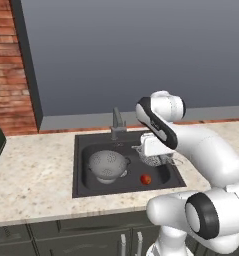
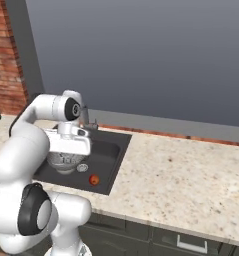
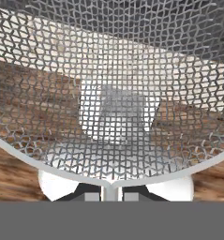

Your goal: Pick the strainer and colander and place them in the sink. Then turn on the water.

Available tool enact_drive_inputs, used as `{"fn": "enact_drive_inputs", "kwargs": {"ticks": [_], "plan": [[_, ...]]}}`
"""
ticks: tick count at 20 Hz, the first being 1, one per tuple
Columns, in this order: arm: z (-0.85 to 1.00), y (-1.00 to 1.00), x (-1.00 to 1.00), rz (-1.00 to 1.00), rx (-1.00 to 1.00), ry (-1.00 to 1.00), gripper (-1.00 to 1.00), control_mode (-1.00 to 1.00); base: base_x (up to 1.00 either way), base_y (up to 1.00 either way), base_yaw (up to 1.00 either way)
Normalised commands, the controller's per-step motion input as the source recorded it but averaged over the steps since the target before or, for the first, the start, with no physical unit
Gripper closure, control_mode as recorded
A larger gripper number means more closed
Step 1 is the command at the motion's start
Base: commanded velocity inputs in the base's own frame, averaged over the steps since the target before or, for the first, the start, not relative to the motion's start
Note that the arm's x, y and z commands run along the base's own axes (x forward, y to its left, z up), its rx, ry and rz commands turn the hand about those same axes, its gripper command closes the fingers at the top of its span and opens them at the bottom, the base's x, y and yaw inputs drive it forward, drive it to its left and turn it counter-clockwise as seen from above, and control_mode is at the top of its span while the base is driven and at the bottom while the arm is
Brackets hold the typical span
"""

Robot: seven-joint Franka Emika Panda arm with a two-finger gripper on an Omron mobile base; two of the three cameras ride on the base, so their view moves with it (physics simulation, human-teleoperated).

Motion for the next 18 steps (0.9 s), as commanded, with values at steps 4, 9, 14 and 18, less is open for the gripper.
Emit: {"fn": "enact_drive_inputs", "kwargs": {"ticks": [4,9,14,18], "plan": [[-0.28,-0.14,0.14,0.2,0.1,0.0,1.0,-1.0,0.0,0.0,0.0],[-0.31,-0.01,0.09,0.19,0.1,0.0,1.0,-1.0,0.0,0.0,0.0],[-0.24,-0.02,0.0,0.03,0.03,-0.04,1.0,-1.0,0.0,0.0,0.0],[-0.14,-0.1,0.0,-0.19,0.0,-0.12,1.0,-1.0,0.0,0.0,0.0]]}}
